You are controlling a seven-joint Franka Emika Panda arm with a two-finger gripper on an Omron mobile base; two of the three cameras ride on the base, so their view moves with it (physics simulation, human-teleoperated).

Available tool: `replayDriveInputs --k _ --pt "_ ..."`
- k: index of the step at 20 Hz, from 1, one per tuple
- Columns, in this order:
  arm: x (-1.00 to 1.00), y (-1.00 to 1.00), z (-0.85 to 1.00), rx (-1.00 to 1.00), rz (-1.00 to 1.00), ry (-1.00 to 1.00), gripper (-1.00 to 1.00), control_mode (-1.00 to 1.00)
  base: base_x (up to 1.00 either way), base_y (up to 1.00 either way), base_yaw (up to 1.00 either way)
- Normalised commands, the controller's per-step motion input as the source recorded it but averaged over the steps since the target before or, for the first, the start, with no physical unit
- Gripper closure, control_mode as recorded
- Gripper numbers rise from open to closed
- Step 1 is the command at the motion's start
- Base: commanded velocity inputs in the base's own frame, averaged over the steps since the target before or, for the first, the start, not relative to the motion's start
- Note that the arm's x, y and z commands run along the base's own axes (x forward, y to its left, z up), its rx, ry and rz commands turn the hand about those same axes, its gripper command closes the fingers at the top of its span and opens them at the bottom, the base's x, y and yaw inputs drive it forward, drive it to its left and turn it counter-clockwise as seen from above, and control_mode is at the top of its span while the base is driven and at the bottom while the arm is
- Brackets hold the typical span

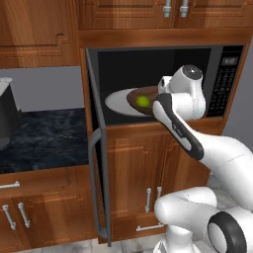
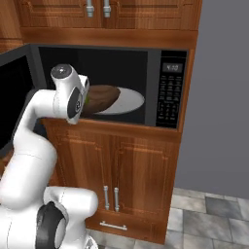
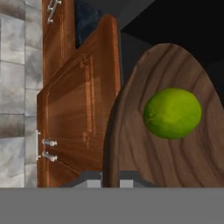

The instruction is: Pick the lime from the sink and place it in the bowl. Then pick the bowl and place it in the microwave. Then close the microwave door and press the start button.

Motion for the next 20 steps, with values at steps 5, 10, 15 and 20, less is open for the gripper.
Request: replayDriveInputs --k 5,10,15,20 --pt "0.93 0.0 -0.4 -0.01 0.0 0.05 1.0 -1.0 0.0 0.0 0.0" --pt "0.95 0.0 -0.37 -0.03 0.0 0.01 1.0 -1.0 0.0 0.0 0.0" --pt "0.89 -0.01 -0.26 -0.02 0.0 0.05 1.0 -1.0 0.0 0.0 0.0" --pt "0.4 0.0 -0.17 0.0 0.02 0.05 1.0 -1.0 0.0 0.0 0.0"
